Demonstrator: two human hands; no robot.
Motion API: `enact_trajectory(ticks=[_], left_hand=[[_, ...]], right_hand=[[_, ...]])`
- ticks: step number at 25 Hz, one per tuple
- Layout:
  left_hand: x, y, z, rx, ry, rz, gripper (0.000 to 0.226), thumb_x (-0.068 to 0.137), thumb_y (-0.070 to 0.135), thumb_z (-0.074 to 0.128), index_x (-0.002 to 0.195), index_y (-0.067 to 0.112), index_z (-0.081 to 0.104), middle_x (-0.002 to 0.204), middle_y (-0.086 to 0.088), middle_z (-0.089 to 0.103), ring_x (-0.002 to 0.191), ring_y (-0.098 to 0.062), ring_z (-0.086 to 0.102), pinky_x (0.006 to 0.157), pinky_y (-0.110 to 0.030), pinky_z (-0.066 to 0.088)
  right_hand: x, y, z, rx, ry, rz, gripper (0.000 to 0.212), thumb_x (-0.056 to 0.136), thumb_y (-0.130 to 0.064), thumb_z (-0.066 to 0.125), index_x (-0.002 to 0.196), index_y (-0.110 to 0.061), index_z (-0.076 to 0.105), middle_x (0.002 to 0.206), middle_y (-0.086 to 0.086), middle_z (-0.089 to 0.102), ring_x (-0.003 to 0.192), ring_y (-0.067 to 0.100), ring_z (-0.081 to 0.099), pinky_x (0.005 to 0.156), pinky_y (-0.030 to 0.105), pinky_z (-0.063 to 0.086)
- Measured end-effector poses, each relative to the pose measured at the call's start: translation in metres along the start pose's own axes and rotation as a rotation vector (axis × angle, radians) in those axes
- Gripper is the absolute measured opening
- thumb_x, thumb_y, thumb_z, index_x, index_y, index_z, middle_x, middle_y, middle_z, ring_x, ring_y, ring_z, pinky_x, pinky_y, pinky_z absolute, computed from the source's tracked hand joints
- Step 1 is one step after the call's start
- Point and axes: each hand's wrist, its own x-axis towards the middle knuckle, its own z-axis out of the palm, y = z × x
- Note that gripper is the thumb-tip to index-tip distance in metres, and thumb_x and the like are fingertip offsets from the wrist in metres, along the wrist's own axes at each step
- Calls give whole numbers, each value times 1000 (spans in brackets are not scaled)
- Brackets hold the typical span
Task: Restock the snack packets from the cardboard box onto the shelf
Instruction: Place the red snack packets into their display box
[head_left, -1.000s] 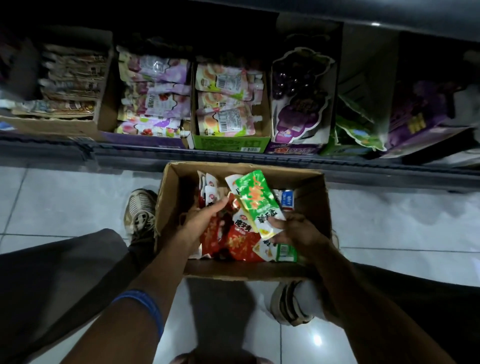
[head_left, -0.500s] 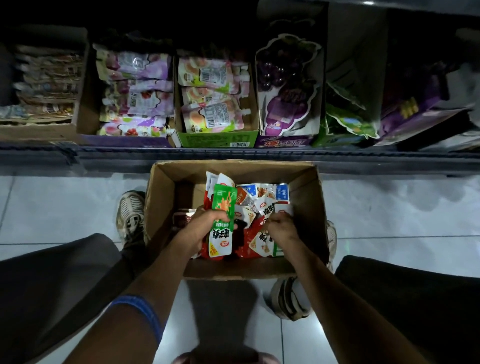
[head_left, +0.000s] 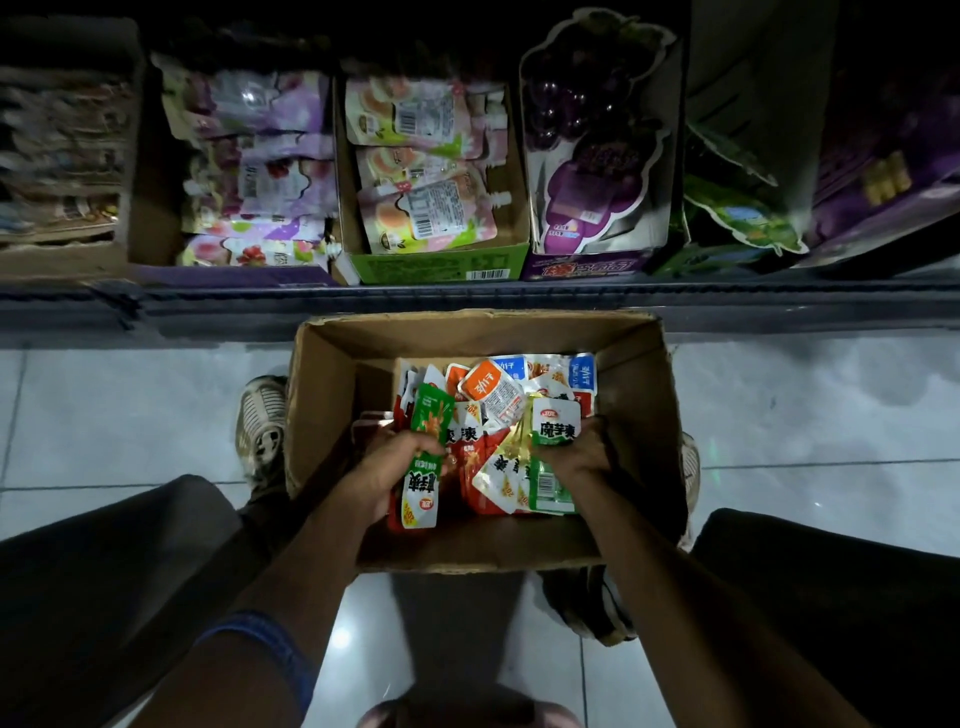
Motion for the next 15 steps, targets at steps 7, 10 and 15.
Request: enact_trajectory(ticks=[7, 10, 15], left_hand=[[-6, 8, 2, -62, 27, 2, 42, 70, 28, 72, 110, 18, 61, 112, -11, 67, 101, -28, 65, 90, -43, 51], [-11, 11, 3, -98, 71, 7, 46, 73, 19, 70, 117, 15, 58, 111, -12, 67, 96, -28, 67, 80, -40, 54], [-23, 8, 2, -111, 87, 15, 43, 81, 17, 68, 122, 15, 53, 103, -9, 66, 89, -24, 65, 68, -33, 49]], right_hand=[[-21, -4, -20, 407, -79, -115, 34, 87, -14, 69, 118, -5, 60, 115, 5, 64, 107, 22, 61, 70, 15, 47], [-19, 1, -35, 593, -183, -65, 23, 86, -14, 69, 108, -8, 64, 111, 11, 68, 100, 27, 65, 81, 39, 56], [-23, 8, -25, 605, -352, 129, 22, 88, -12, 66, 109, -14, 60, 117, 14, 66, 105, 33, 63, 93, 54, 50]])
